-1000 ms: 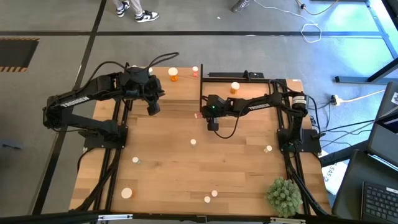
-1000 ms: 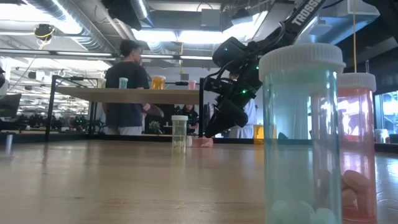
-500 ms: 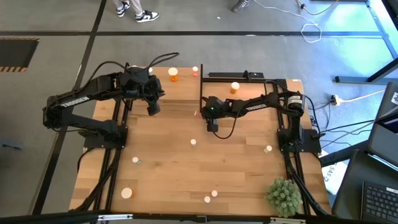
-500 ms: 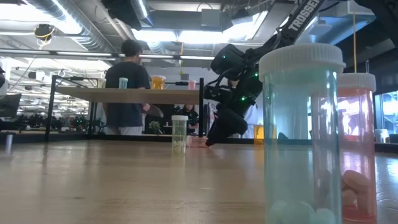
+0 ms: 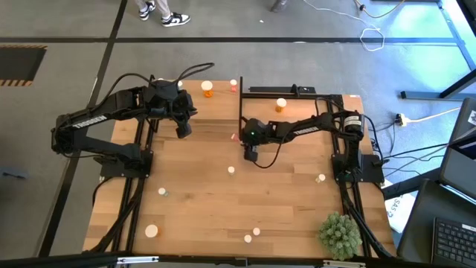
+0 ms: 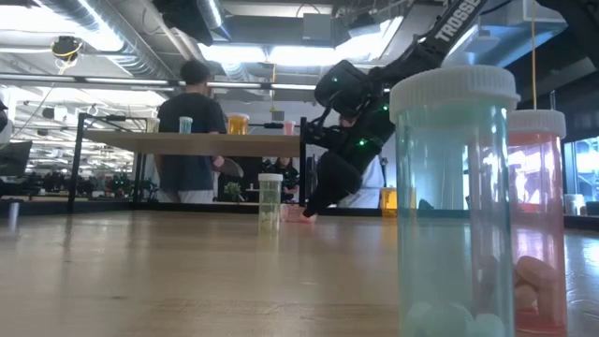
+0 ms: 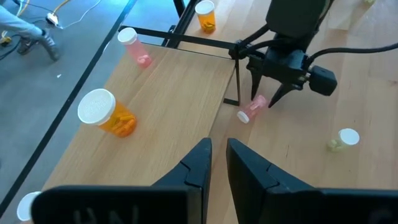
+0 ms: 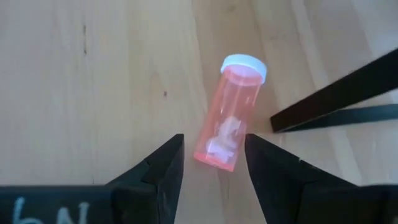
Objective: Pick and place medicine bottles onto shelf by color
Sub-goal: Put the top red pill bottle on the shelf aligned with the red pill bottle on the shelf
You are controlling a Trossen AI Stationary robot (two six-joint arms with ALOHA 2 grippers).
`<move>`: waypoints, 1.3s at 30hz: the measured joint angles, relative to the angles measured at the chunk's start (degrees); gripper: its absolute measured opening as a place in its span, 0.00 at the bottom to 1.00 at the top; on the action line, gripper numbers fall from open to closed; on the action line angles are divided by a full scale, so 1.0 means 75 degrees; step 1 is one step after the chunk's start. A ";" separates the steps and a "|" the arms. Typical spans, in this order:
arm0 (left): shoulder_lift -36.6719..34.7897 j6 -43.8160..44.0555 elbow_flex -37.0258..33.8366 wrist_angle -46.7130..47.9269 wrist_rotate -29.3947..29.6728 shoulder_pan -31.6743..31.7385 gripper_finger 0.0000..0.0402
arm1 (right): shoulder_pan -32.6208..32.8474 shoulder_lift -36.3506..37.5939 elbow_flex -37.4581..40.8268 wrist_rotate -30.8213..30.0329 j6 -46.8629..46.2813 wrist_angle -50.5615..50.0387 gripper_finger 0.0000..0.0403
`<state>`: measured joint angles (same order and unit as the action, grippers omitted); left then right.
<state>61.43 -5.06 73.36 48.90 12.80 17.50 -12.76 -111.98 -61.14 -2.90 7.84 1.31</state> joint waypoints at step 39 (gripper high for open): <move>0.0000 -0.0006 0.0000 0.0003 0.0000 0.0000 0.11 | -0.0083 -0.0025 -0.0615 -0.0424 -0.2213 -0.0538 0.43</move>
<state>61.43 -5.10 73.36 48.93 12.80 17.50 -13.39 -112.17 -65.76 -6.08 -8.75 -2.73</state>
